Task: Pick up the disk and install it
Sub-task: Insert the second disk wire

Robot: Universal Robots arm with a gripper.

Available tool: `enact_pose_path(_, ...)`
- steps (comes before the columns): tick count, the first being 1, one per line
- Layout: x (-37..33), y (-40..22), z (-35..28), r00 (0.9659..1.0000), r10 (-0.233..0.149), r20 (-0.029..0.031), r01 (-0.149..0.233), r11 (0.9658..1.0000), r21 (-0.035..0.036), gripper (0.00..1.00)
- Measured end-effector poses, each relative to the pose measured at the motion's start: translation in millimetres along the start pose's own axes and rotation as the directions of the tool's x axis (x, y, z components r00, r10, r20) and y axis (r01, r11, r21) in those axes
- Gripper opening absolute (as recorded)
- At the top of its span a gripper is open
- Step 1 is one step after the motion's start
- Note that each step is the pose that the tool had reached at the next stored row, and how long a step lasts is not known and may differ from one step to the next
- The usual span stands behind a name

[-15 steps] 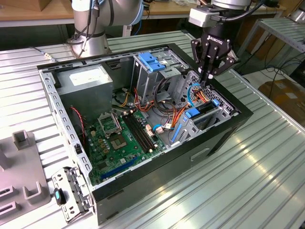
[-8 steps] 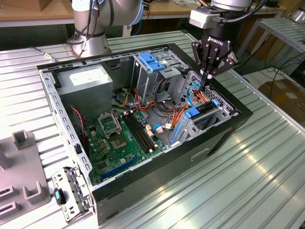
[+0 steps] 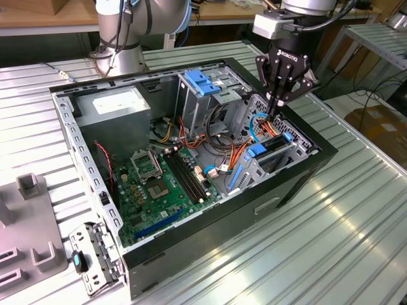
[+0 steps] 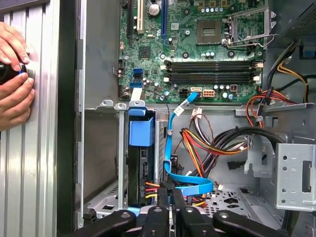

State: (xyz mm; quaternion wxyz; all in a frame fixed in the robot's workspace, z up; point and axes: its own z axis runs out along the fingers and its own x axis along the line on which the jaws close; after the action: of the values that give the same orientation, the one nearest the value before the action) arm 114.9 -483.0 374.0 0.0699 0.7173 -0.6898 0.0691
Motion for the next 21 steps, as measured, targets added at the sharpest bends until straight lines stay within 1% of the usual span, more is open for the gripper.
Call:
enact_pose_path(1,-0.3,0.0,1.3,1.0000,-0.001,-0.0001,0.001,1.0000,0.0003,0.17)
enact_pose_path(3,-0.4,0.0,1.9,1.0000,-0.002,-0.0005,0.002,1.0000,0.0004,0.17)
enact_pose_path(4,-0.5,0.0,2.5,1.0000,-0.003,-0.0002,0.003,1.0000,0.0005,0.18)
enact_pose_path(5,-0.6,0.0,3.1,1.0000,-0.003,-0.0002,0.003,1.0000,0.0006,0.25)
enact_pose_path(7,-0.8,0.0,4.0,1.0000,-0.004,-0.0001,0.004,1.0000,0.0008,0.25)
enact_pose_path(9,-0.3,0.0,4.9,1.0000,-0.005,-0.0002,0.005,1.0000,0.0009,0.24)
enact_pose_path(10,0.2,0.1,5.3,1.0000,-0.006,-0.0003,0.006,1.0000,0.0011,0.17)
enact_pose_path(13,3.2,0.2,6.7,1.0000,-0.008,0.0002,0.008,1.0000,0.0016,0.16)
enact_pose_path(15,8.0,0.4,8.2,0.9999,-0.010,0.0023,0.010,0.9999,0.0026,0.16)
enact_pose_path(17,12.8,0.6,10.0,0.9999,-0.013,0.0090,0.013,0.9999,0.0046,0.16)
enact_pose_path(18,15.5,0.7,11.0,0.9998,-0.014,0.0147,0.014,0.9999,0.0063,0.16)
enact_pose_path(19,17.0,0.8,11.7,0.9997,-0.016,0.0188,0.016,0.9999,0.0073,0.16)
enact_pose_path(20,18.4,1.0,12.5,0.9995,-0.018,0.0257,0.018,0.9998,0.0083,0.16)
enact_pose_path(21,19.5,1.2,12.8,0.9991,-0.019,0.0390,0.019,0.9998,0.0096,0.16)
